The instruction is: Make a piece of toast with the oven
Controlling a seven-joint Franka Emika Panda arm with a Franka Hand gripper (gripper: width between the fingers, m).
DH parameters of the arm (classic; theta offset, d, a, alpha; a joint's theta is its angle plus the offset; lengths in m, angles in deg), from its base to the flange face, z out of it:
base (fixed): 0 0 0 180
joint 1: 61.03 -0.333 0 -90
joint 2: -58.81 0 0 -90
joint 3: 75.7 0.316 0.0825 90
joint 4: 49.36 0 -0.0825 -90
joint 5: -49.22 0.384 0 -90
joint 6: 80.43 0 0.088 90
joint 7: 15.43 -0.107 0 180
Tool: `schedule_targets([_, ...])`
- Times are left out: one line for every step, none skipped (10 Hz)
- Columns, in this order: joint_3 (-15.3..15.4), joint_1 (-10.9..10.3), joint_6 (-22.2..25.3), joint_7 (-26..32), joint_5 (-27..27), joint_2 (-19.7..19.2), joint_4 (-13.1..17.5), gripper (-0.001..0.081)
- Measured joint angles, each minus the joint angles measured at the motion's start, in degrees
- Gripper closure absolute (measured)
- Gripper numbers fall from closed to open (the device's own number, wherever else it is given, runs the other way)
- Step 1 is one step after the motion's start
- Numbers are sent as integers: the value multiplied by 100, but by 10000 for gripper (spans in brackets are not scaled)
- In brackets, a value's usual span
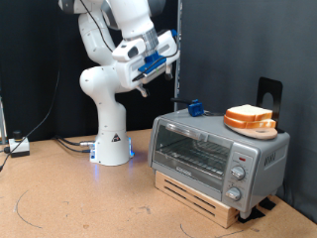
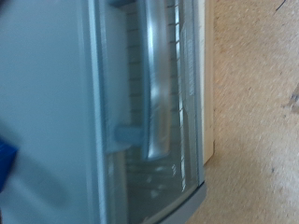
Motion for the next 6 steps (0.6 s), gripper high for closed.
schedule_targets([19,-2,-349,34,-19,-62,-229,-1])
schedule_targets([42,-3,-588,76,-41,-156,-411,-1])
schedule_targets([67,-4,-738,151,-50,-247,-546,-1])
schedule_targets([90,-5,-872,225,-52,-324,-666,-1])
schedule_targets([112,-5,-984,266,-58,-384,-775,-1])
schedule_targets([146,-5,-1053,271,-76,-423,-874,-1])
